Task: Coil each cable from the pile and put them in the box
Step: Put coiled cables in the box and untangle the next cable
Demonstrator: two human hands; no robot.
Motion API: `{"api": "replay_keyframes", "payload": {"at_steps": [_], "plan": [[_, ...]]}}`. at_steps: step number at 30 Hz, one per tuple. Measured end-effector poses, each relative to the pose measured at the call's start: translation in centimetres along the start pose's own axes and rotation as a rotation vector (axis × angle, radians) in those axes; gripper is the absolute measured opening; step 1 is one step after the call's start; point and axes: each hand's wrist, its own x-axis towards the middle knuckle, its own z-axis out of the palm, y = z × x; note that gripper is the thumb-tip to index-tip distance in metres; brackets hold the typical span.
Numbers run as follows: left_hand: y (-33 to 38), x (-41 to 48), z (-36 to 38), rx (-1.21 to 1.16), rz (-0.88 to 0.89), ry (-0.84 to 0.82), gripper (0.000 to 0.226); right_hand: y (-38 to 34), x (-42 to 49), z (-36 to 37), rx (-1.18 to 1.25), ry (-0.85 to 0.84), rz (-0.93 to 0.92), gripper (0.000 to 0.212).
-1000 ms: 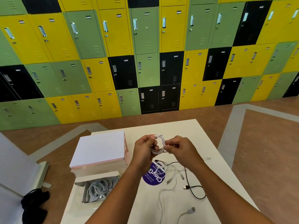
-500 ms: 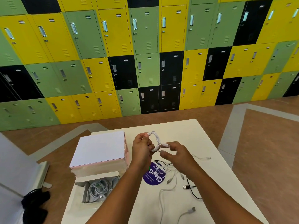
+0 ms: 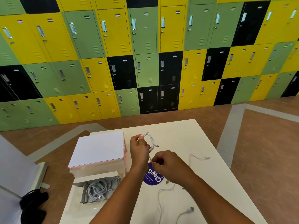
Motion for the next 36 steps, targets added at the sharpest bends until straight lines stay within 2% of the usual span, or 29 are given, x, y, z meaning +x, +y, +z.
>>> {"api": "replay_keyframes", "payload": {"at_steps": [3, 6, 10, 12, 14, 15, 17, 19, 22, 26, 32, 36], "plan": [[-0.4, -0.3, -0.2, 0.142, 0.135, -0.019, 0.016, -1.5, -0.3, -0.7, -0.145, 0.081, -0.089, 0.026], [-0.7, -0.6, -0.6, 0.234, 0.262, -0.081, 0.016, -2.0, 0.0, -1.1, -0.110, 0.241, -0.114, 0.018], [-0.7, -0.7, -0.7, 0.325, 0.311, -0.111, 0.017, -1.8, 0.3, -0.7, 0.005, 0.408, -0.071, 0.011], [-0.6, -0.9, -0.8, 0.363, 0.323, -0.113, 0.016, -1.4, 0.3, -0.2, -0.049, 0.457, -0.073, 0.013], [-0.5, -0.9, -0.9, 0.396, 0.315, -0.115, 0.014, -1.0, 0.3, 0.0, -0.176, 0.506, -0.150, 0.013], [-0.5, -0.9, -0.9, 0.406, 0.308, -0.126, 0.015, -0.7, 0.4, 0.0, -0.223, 0.484, -0.206, 0.012], [-0.6, -0.7, -1.1, 0.412, 0.292, -0.153, 0.016, -0.4, 0.5, -0.3, -0.242, 0.334, -0.260, 0.009], [-0.7, -0.7, -1.1, 0.402, 0.285, -0.181, 0.016, -0.4, 0.7, -0.7, -0.154, 0.226, -0.185, 0.008], [-0.9, -0.9, -0.9, 0.350, 0.289, -0.237, 0.014, -0.1, 1.1, -1.0, -0.016, 0.277, -0.093, 0.005], [-0.3, -1.0, -0.7, 0.349, 0.283, -0.309, 0.014, 0.1, 1.2, -1.1, 0.027, 0.325, -0.053, 0.014], [-0.4, -1.2, -0.7, 0.294, 0.222, -0.382, 0.015, 0.2, 1.2, -1.2, -0.138, 0.358, -0.133, 0.012], [-0.6, -1.4, -0.9, 0.254, 0.172, -0.357, 0.014, 0.6, 1.3, -1.5, -0.084, 0.369, -0.190, 0.030]]}}
